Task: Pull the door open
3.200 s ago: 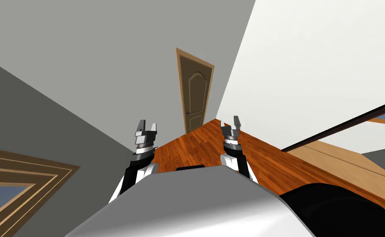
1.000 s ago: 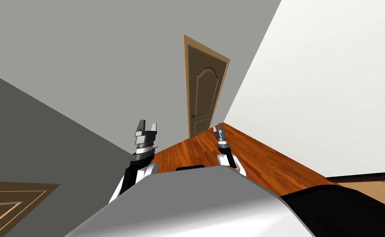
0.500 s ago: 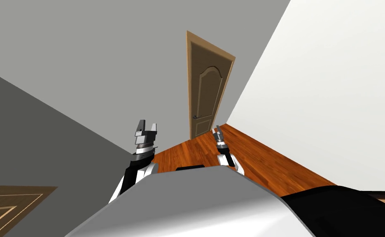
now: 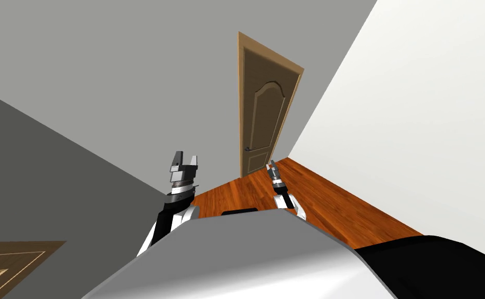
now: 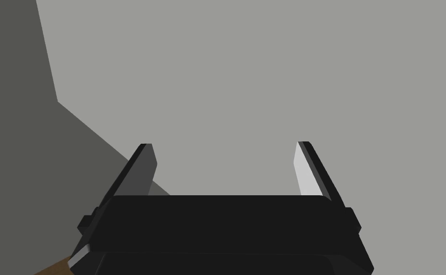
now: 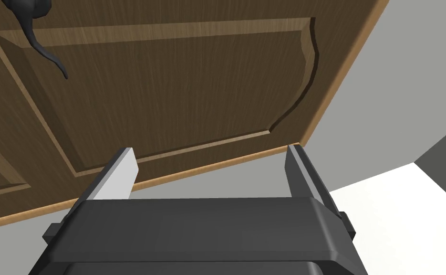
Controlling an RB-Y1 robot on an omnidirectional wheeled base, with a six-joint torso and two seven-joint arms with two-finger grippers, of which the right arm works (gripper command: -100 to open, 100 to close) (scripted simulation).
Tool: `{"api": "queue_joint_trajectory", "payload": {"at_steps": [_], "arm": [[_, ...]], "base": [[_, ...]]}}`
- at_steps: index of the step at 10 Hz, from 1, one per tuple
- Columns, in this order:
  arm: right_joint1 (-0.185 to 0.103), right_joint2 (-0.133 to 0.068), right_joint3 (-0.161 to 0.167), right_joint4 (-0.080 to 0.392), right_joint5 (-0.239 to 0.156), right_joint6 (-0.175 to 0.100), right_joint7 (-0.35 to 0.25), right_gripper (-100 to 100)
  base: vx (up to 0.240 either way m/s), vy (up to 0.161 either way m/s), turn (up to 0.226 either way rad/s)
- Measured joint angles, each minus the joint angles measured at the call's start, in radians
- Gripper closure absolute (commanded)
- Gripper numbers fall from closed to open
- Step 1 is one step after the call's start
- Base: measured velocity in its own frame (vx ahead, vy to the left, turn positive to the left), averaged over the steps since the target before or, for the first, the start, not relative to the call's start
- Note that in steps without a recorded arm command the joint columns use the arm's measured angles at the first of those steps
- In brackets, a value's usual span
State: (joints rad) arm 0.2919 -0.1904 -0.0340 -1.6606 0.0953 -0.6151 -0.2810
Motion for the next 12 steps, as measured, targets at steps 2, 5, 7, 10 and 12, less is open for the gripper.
{"api": "queue_joint_trajectory", "payload": {"at_steps": [2, 5, 7, 10, 12], "arm": [[-0.010, -0.011, -0.001, 0.043, 0.010, -0.012, -0.011, -100], [-0.040, -0.035, -0.004, 0.129, 0.028, -0.032, -0.033, -100], [-0.058, -0.048, -0.005, 0.186, 0.041, -0.045, -0.046, -100], [-0.089, -0.068, -0.006, 0.269, 0.059, -0.061, -0.067, -100], [-0.099, -0.076, -0.006, 0.320, 0.073, -0.078, -0.077, -100]], "base": [[0.086, -0.006, 0.068], [0.100, -0.005, 0.065], [0.106, -0.010, 0.078], [0.097, -0.015, 0.069], [0.103, -0.008, 0.060]]}}
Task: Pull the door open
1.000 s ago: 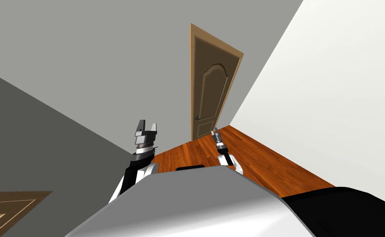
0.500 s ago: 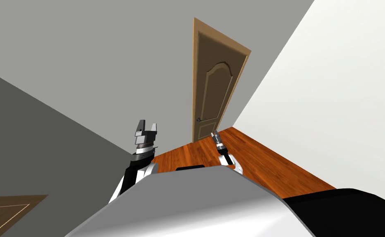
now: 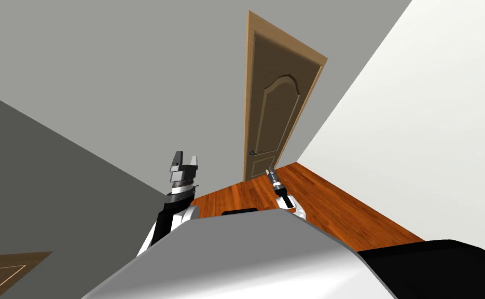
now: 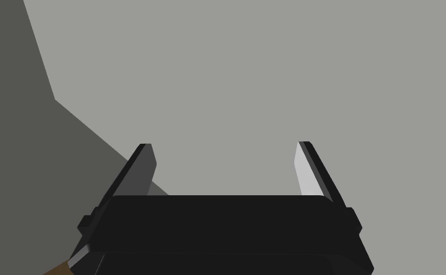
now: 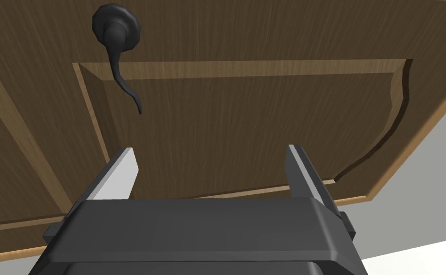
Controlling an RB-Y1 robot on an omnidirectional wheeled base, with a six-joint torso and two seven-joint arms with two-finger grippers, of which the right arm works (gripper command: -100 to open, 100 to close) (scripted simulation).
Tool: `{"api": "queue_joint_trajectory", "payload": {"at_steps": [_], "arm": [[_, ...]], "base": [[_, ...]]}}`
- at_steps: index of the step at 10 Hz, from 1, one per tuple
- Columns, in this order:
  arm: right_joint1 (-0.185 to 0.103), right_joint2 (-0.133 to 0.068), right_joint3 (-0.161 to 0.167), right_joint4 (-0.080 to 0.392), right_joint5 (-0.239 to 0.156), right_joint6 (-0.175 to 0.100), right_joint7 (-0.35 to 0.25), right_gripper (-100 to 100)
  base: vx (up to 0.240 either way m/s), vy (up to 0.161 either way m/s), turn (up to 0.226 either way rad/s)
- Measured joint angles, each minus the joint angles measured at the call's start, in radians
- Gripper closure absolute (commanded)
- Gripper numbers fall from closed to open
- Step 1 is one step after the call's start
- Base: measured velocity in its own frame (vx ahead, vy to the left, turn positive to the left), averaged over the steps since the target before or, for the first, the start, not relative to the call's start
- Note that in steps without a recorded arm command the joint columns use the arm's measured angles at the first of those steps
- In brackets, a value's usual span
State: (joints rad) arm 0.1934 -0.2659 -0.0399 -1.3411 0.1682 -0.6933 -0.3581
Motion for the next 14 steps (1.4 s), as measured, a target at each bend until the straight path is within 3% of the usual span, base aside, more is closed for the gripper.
{"api": "queue_joint_trajectory", "payload": {"at_steps": [7, 14], "arm": [[-0.064, -0.043, -0.005, 0.186, 0.038, -0.046, -0.043, -100], [-0.104, -0.079, -0.006, 0.327, 0.074, -0.079, -0.081, -100]], "base": [[0.102, -0.018, 0.065], [0.105, -0.025, 0.049]]}}
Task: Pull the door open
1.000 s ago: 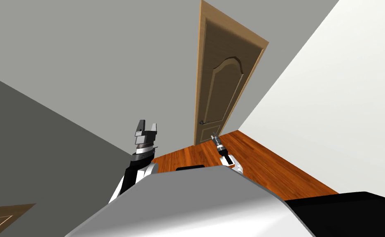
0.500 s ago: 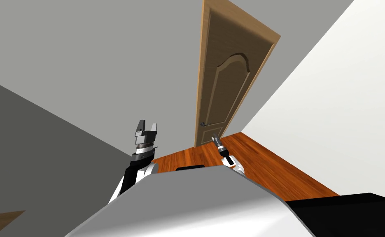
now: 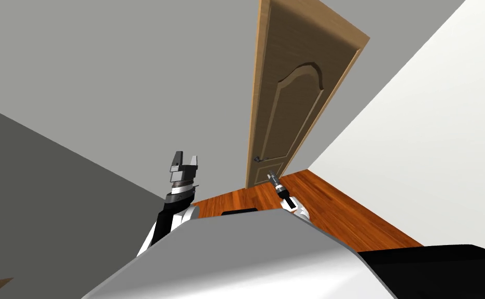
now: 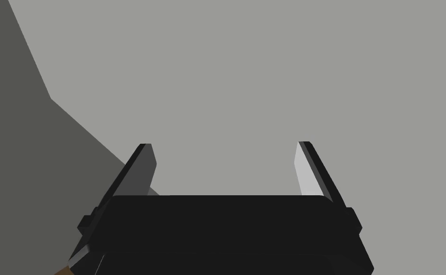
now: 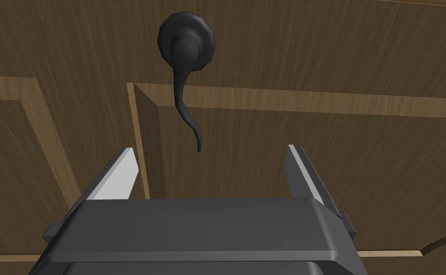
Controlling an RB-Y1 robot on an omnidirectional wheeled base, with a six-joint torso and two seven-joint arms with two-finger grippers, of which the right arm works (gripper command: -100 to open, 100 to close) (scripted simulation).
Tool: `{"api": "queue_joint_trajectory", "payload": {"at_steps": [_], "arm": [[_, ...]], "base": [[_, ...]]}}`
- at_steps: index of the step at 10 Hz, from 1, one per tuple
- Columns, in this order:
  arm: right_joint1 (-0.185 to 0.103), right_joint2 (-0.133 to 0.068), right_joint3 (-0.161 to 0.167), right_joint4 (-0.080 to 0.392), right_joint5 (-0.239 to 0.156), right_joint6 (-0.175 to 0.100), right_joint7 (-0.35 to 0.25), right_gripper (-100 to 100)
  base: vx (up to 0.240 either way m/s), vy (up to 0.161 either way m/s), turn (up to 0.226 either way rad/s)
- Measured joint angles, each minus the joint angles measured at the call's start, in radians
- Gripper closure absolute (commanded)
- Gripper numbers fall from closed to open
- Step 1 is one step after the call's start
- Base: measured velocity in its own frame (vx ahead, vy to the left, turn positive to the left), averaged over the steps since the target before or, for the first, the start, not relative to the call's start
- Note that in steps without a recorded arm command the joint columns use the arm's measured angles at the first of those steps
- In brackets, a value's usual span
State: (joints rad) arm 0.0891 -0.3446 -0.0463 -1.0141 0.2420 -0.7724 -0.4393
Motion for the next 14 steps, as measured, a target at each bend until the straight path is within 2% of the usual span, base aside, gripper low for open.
{"api": "queue_joint_trajectory", "payload": {"at_steps": [5, 6, 7, 10, 11, 13, 14], "arm": [[-0.033, -0.020, -0.001, 0.095, 0.022, -0.020, -0.022, -100], [-0.033, -0.020, -0.001, 0.097, 0.023, -0.021, -0.022, -100], [-0.036, -0.024, -0.012, 0.109, 0.015, -0.022, -0.020, -100], [-0.051, -0.037, -0.050, 0.175, -0.014, -0.046, -0.007, -100], [-0.046, -0.049, -0.064, 0.170, -0.025, -0.038, -0.011, -100], [-0.054, -0.053, -0.081, 0.207, -0.038, -0.052, -0.004, -100], [-0.055, -0.057, -0.092, 0.218, -0.046, -0.055, -0.001, -100]], "base": [[0.105, -0.022, 0.037], [0.125, 0.027, 0.246], [0.169, 0.042, 0.212], [0.197, 0.043, 0.205], [0.128, 0.011, 0.126], [0.120, -0.010, 0.215], [0.070, -0.020, -0.002]]}}
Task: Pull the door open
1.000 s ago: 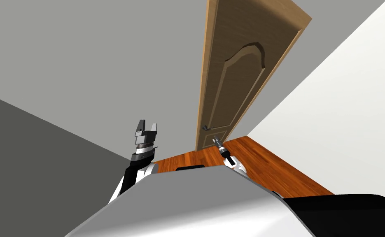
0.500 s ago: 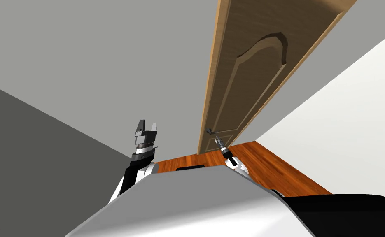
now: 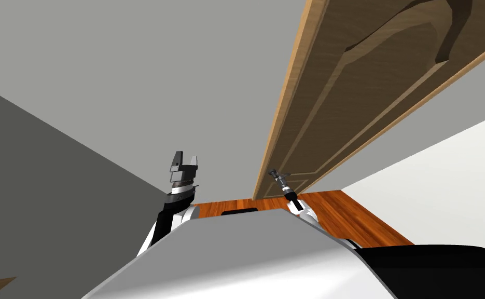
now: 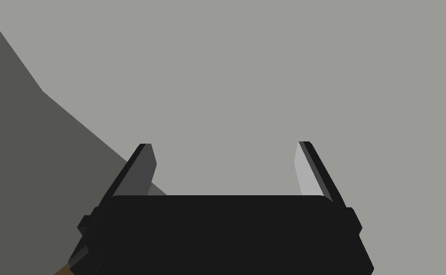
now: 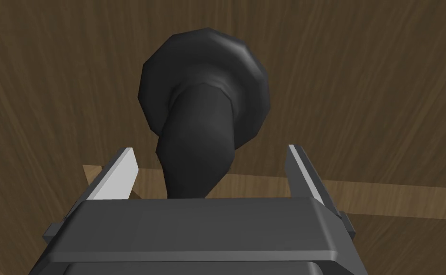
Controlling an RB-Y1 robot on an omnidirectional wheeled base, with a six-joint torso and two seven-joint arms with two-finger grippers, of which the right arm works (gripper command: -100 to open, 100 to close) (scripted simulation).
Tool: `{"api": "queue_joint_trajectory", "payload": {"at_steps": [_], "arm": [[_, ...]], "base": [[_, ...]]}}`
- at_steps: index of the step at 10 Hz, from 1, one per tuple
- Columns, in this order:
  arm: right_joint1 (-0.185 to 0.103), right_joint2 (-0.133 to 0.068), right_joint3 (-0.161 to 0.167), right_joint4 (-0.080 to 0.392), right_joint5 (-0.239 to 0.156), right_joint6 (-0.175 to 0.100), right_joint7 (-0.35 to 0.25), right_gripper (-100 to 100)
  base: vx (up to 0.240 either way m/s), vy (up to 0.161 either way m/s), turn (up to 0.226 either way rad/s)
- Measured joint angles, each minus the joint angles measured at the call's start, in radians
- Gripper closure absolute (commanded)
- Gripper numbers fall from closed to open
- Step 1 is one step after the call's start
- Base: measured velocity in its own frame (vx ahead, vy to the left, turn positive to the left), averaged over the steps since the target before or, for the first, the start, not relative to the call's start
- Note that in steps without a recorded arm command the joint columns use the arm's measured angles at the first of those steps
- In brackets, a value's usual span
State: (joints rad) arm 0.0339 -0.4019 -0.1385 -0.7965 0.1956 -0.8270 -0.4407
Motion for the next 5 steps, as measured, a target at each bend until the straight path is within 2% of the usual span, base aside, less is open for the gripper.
{"api": "queue_joint_trajectory", "payload": {"at_steps": [1, 5], "arm": [[0.000, -0.001, -0.001, 0.001, -0.001, 0.000, 0.001, 100], [0.001, 0.000, 0.000, 0.002, -0.001, 0.002, -0.001, 100]], "base": [[-0.013, 0.004, 0.006], [-0.013, 0.001, 0.000]]}}
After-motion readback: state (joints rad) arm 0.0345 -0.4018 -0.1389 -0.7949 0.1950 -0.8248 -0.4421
